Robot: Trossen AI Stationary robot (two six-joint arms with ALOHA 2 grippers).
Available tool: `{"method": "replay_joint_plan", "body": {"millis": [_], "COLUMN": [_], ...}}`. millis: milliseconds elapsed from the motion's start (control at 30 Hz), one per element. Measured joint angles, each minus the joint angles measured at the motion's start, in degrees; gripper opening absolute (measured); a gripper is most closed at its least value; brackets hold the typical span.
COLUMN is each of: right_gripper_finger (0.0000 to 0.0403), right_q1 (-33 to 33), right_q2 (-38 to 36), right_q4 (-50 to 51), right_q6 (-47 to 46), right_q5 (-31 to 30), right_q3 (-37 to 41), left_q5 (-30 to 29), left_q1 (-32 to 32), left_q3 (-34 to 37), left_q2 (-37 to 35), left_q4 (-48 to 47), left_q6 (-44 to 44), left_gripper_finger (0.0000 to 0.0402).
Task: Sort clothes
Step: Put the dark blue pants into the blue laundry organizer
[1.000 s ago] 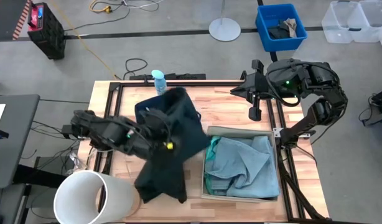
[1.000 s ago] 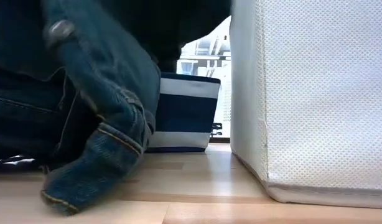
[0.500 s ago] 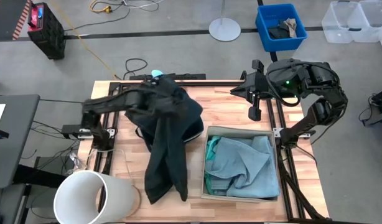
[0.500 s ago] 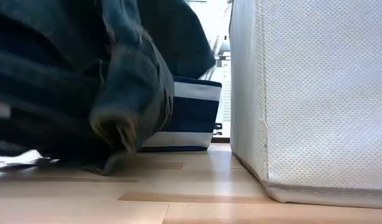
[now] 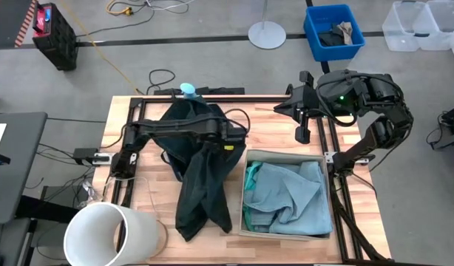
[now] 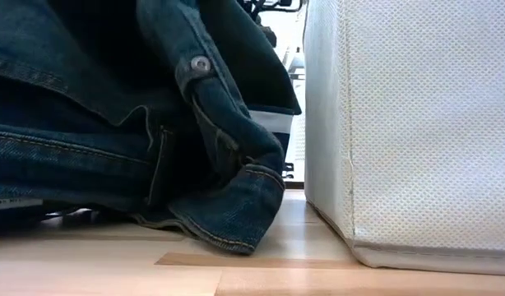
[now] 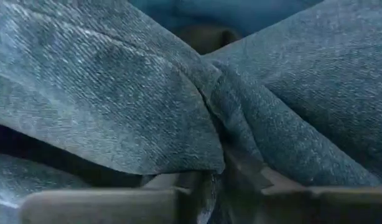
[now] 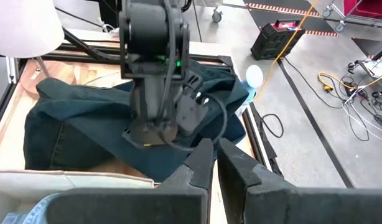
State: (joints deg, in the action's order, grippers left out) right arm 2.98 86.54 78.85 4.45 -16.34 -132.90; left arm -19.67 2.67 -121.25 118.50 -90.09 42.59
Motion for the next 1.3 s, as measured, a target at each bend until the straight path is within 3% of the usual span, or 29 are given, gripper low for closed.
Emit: {"method": "replay_joint_plan", "body": {"millis": [267, 467, 667, 867, 1033, 1167, 1300], "right_gripper_finger": [0.0040, 0.0043, 0.0083, 0.0178, 0.0254, 0.0270, 0.0271], "right_q1": [0.10, 1.80, 5.18, 13.09, 17.52, 18.02, 17.47], "right_q2": [1.03, 7.01, 15.39, 22.80, 27.29, 30.77, 34.55], "right_q4": [-0.02, -1.42, -0.30, 0.48, -8.12, -16.20, -15.30], "right_q6": [-0.12, 1.33, 6.83, 23.87, 34.19, 35.08, 35.07], "right_q5": [0.11, 3.00, 4.91, 5.53, 5.51, 5.26, 5.09], "right_q3": [-0.02, -0.02, 0.00, 0.02, 0.02, 0.00, 0.00], "left_q5": [-4.43, -9.43, -13.87, -20.42, -23.44, -24.01, -24.03], "left_q1": [-2.19, -5.08, -8.79, -13.06, -14.22, -14.40, -14.62], "left_q3": [-3.09, -4.16, -4.16, -4.16, -4.16, -4.16, -4.14], "left_q2": [-6.54, -15.82, -23.34, -28.75, -30.76, -30.87, -30.71], "left_q4": [4.03, 10.10, 11.54, 11.12, 9.22, 7.75, 7.50], "left_q6": [3.99, 4.61, 5.14, 6.09, 8.07, 9.10, 9.21], "left_gripper_finger": [0.0152, 0.0194, 0.0193, 0.0184, 0.0183, 0.0183, 0.0183]}}
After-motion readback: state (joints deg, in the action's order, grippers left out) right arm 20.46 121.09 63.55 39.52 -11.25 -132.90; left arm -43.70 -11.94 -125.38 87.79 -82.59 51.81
